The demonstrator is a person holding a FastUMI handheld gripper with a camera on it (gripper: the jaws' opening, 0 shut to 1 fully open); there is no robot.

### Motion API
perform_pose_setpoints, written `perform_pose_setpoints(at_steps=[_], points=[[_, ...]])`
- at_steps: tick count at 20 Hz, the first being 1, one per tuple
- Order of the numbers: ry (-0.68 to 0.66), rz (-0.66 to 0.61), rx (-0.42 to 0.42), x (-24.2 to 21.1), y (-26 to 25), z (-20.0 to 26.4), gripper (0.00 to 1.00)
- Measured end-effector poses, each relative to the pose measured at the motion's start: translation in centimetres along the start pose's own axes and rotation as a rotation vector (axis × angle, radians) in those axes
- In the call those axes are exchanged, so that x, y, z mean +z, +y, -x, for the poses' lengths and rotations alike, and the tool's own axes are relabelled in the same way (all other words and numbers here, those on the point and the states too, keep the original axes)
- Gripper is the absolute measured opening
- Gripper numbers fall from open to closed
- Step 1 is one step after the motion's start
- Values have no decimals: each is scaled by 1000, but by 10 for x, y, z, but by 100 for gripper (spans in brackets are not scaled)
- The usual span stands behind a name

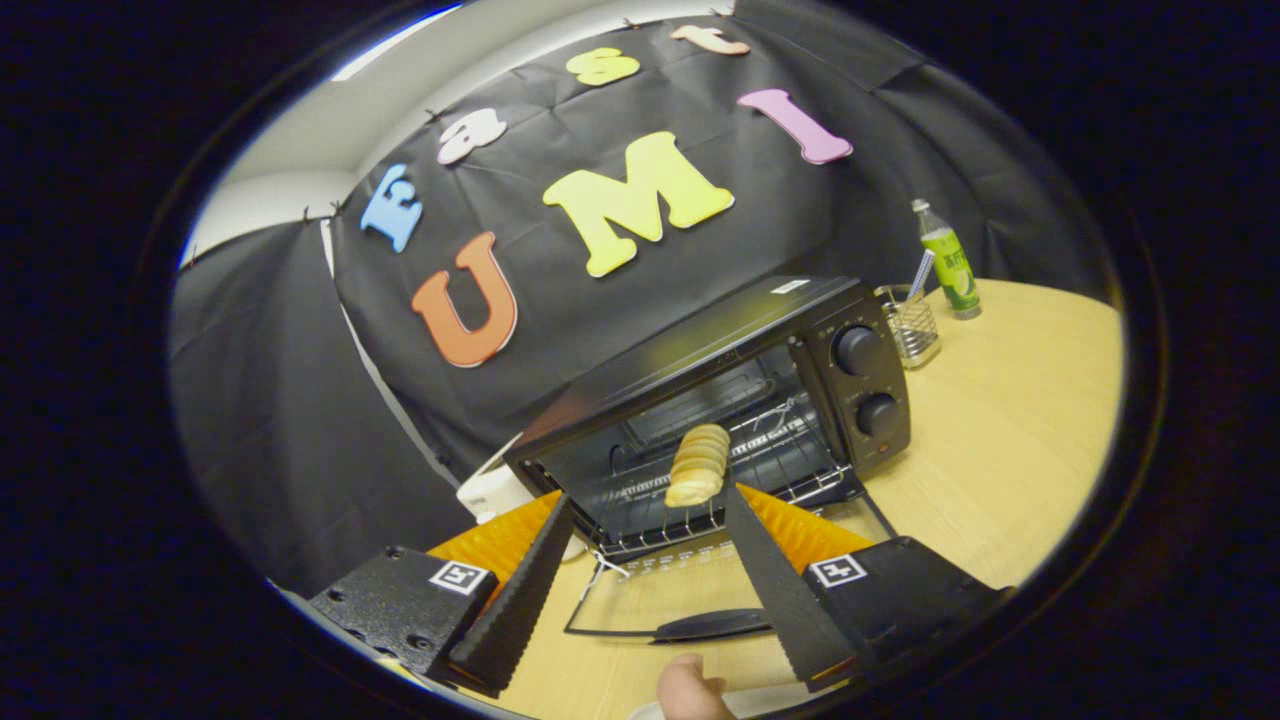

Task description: Open the toaster oven, put the food inside, and close the toaster oven door.

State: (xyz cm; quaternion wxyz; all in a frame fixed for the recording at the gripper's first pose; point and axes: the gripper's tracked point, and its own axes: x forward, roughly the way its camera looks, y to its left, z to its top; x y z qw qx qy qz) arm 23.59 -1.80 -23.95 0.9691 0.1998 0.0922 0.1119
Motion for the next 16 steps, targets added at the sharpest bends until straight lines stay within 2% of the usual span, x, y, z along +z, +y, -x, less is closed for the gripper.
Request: perform_pose_setpoints(at_steps=[2,6,9,12,16], points=[[57,72,-66,-17,-5,3,100],[168,148,-147,-48,-11,14,100],[235,258,-209,-66,-17,20,100],[258,337,-234,-80,-12,29,100],[316,353,-255,-104,-10,38,100]])
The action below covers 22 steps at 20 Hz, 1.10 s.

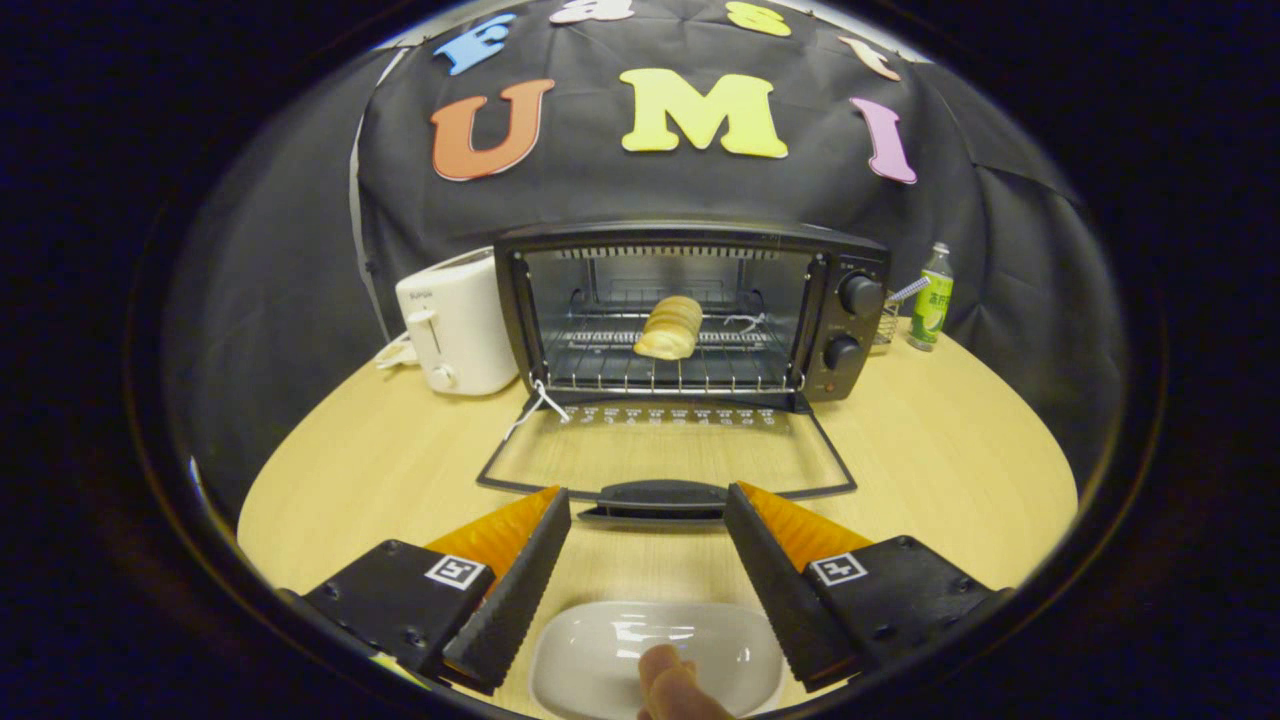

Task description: Open the toaster oven, put the food inside, and close the toaster oven door.

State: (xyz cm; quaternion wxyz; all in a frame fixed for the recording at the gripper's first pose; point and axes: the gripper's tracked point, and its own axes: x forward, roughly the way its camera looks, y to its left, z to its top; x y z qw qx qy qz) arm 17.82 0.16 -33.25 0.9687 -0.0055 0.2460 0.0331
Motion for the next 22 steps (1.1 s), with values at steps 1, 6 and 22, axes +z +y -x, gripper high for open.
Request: perform_pose_setpoints(at_steps=[1,6,22], points=[[23,-7,-6,-7,0,-3,100],[137,-69,-7,-40,-4,-19,100],[142,-59,-47,-34,-9,-29,100]])
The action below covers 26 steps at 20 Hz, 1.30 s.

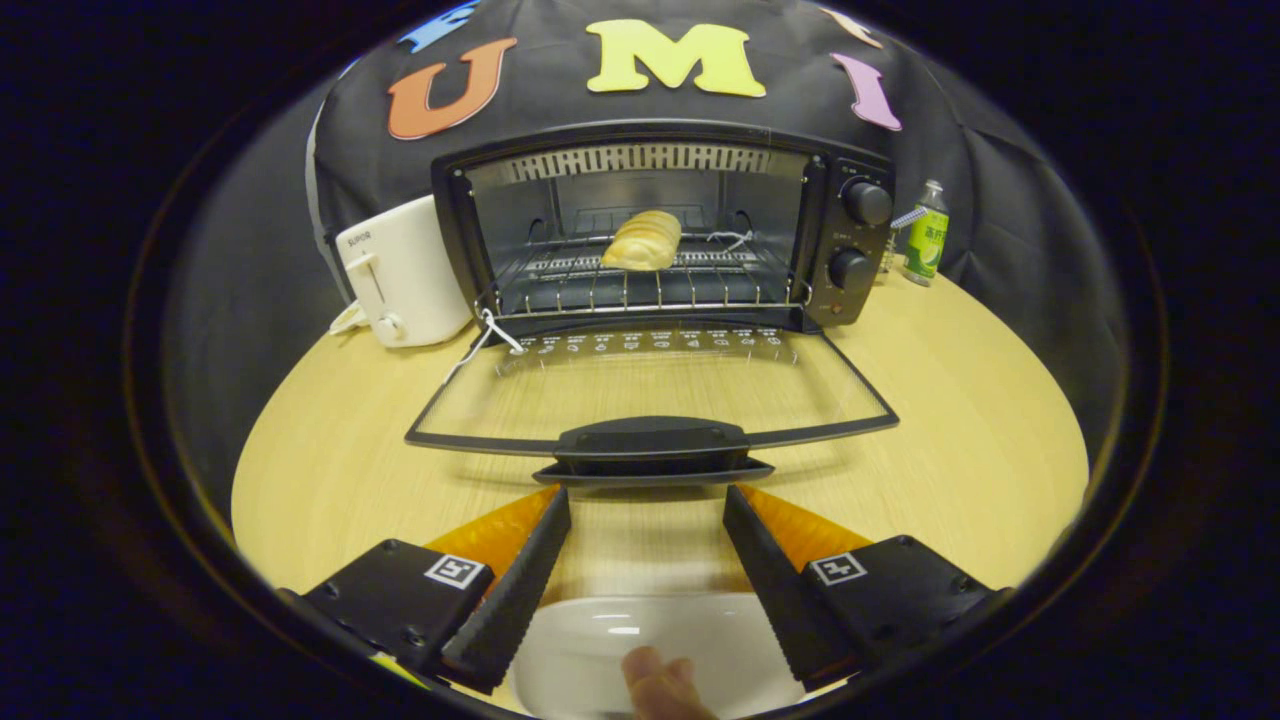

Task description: Open the toaster oven, put the food inside, and close the toaster oven door.

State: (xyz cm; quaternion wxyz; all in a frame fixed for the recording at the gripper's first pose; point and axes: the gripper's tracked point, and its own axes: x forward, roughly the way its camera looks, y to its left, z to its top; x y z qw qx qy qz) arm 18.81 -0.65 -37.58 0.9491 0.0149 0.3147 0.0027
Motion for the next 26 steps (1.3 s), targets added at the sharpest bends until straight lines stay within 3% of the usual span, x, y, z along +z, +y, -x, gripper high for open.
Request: perform_pose_setpoints(at_steps=[13,20,26], points=[[-114,-3,-1,27,-1,24,100],[-260,27,3,81,0,32,100],[-271,-62,51,119,-6,48,100]])
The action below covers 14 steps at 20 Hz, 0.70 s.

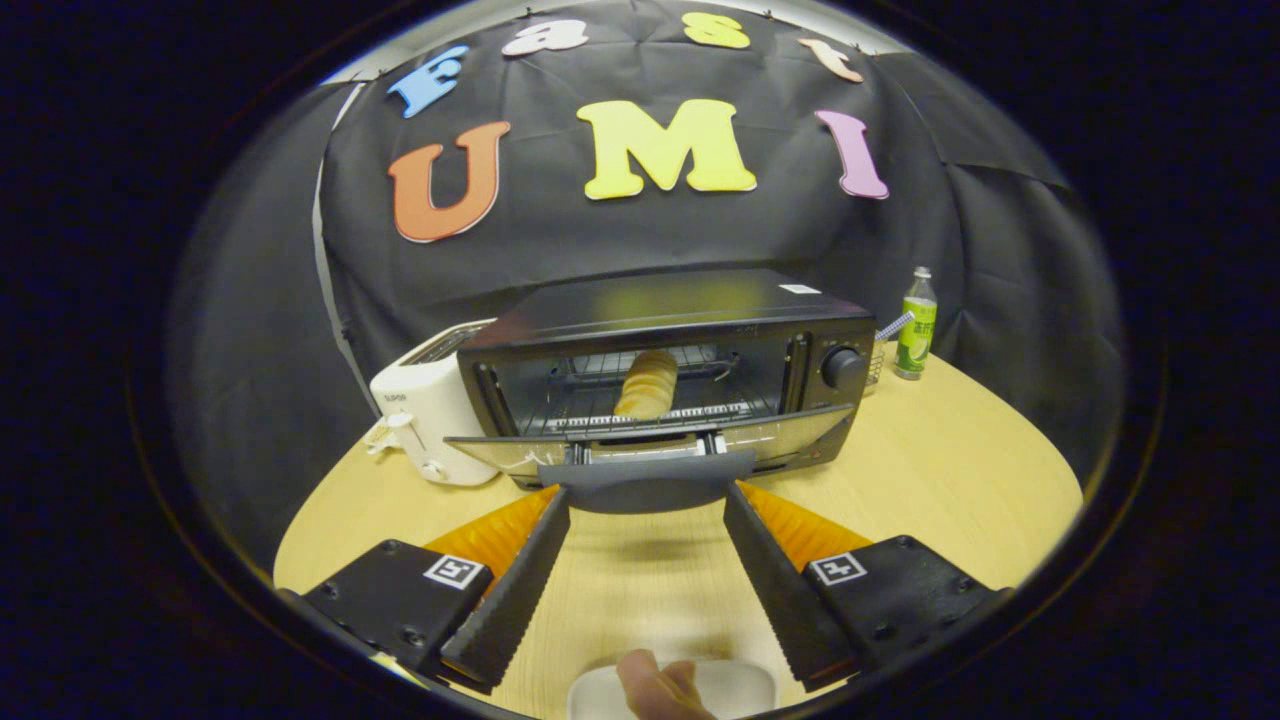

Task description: Open the toaster oven, put the food inside, and close the toaster oven door.

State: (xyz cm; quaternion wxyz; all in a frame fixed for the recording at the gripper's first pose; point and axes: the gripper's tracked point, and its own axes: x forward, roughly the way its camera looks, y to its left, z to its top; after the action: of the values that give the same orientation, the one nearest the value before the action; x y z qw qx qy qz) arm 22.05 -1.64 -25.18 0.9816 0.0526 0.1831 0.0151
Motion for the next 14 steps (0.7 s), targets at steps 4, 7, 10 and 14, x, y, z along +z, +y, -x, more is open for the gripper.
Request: perform_pose_setpoints(at_steps=[4,7,10,14], points=[[-27,11,-10,17,-9,18,100],[-53,29,-14,33,-11,40,100],[-82,29,-3,57,-9,75,100],[-171,58,-31,109,-10,136,100]])
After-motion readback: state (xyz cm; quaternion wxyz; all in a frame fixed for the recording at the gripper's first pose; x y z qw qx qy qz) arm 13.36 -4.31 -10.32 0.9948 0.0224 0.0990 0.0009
